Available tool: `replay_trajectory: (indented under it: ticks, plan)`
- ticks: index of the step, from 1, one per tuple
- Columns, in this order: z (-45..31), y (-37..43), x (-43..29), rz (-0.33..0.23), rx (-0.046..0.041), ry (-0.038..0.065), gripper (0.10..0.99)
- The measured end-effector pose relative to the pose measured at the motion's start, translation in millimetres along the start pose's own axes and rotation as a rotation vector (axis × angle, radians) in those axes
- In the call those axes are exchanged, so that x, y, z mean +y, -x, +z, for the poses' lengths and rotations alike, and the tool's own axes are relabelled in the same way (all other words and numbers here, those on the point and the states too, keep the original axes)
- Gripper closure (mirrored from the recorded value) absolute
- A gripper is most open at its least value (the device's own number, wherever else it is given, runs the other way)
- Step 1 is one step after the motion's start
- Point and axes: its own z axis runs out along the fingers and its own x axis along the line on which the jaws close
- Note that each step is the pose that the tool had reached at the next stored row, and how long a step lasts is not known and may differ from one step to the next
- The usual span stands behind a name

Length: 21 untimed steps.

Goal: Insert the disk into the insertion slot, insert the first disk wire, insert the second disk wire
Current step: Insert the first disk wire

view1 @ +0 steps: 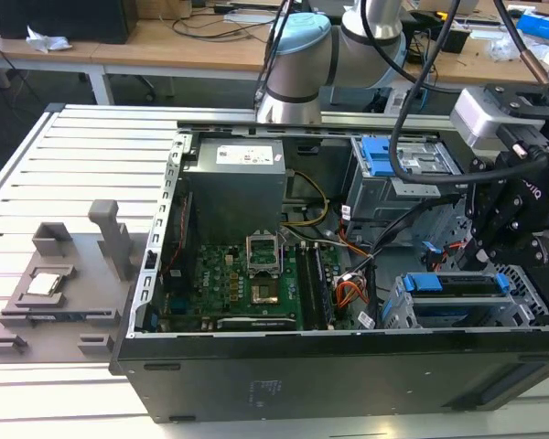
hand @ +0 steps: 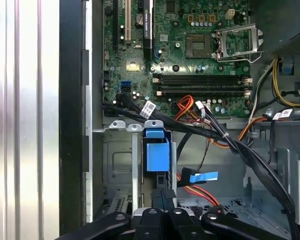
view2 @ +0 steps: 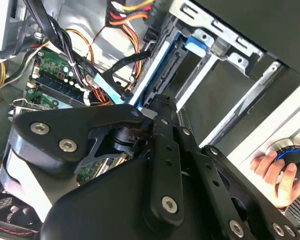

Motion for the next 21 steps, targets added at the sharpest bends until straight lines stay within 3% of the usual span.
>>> replay_trajectory:
  ticks: [5, 15, 17, 21]
  plan:
    - [-0.1, 11.6, -3.9, -0.005, 0.0001, 0.000, 0.980]
    - [-0.4, 20.4, -9.7, -0.053, 0.0021, 0.000, 0.980]
    - [-0.5, 25.6, -11.7, -0.066, 0.0027, 0.000, 0.980]
    - [-0.7, 28.4, -17.4, -0.091, 0.0037, 0.000, 0.980]
